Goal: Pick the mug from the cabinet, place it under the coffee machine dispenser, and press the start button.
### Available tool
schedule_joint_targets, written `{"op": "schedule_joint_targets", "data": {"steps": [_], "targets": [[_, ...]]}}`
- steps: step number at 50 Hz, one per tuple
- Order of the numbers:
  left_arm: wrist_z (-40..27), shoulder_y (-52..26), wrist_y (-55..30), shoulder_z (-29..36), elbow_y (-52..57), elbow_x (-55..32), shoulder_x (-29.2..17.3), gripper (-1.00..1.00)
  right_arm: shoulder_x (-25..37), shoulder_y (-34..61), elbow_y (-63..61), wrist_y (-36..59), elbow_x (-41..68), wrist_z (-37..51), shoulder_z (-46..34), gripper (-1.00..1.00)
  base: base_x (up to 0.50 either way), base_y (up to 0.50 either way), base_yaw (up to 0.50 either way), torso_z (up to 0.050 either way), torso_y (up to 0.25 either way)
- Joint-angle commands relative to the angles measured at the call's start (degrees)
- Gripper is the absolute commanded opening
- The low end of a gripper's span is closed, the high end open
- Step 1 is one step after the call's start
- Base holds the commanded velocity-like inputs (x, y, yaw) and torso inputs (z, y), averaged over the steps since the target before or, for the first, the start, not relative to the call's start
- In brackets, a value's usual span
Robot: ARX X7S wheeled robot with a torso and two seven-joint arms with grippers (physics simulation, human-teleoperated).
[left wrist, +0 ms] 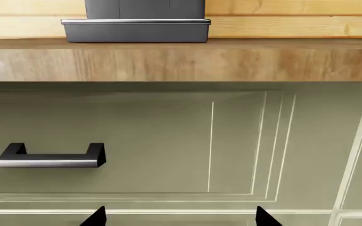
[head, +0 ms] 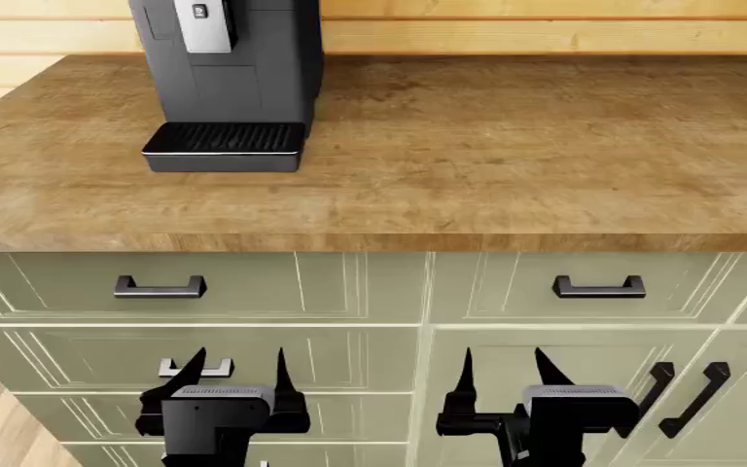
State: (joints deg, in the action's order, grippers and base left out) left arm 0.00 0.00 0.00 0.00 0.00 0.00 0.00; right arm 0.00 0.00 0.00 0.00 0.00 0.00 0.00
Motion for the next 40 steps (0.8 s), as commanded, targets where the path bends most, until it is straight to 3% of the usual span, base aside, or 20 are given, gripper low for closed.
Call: {"op": "schedule_joint_targets", "data": {"steps": [1,10,33,37,40], "targets": [[-1.1,0.0,0.1,1.0,-0.1,-0.9,-0.9,1.0,0.9,0.0,0.0,0.1,0.7,1.1,-1.2,1.0,0.0,0.0,0.0,0.0,0.0],[-3.1,-0.2,1.8,2.8,-0.7,-2.2,-2.4,1.0,2.6,0.1,0.6,-1.9,1.5,3.1,-3.2,1.0,0.0,0.0,0.0,0.0,0.0],[-2.4,-1.6,23.4,6.1,-9.2,-3.7,-4.7,1.0,5.8,1.3,7.3,-19.4,-2.5,6.5,-7.2,1.0,0.0,0.0,0.0,0.0,0.0],[-5.9,-1.2,-10.9,5.2,25.1,-6.2,-7.4,1.0,6.1,1.6,8.7,-22.8,-2.9,7.2,-7.6,1.0,0.0,0.0,0.0,0.0,0.0],[-6.7,-2.6,-16.3,4.7,33.8,-7.0,-8.2,1.0,6.3,1.9,9.7,-25.2,-3.4,7.9,-7.8,1.0,0.0,0.0,0.0,0.0,0.0]]}}
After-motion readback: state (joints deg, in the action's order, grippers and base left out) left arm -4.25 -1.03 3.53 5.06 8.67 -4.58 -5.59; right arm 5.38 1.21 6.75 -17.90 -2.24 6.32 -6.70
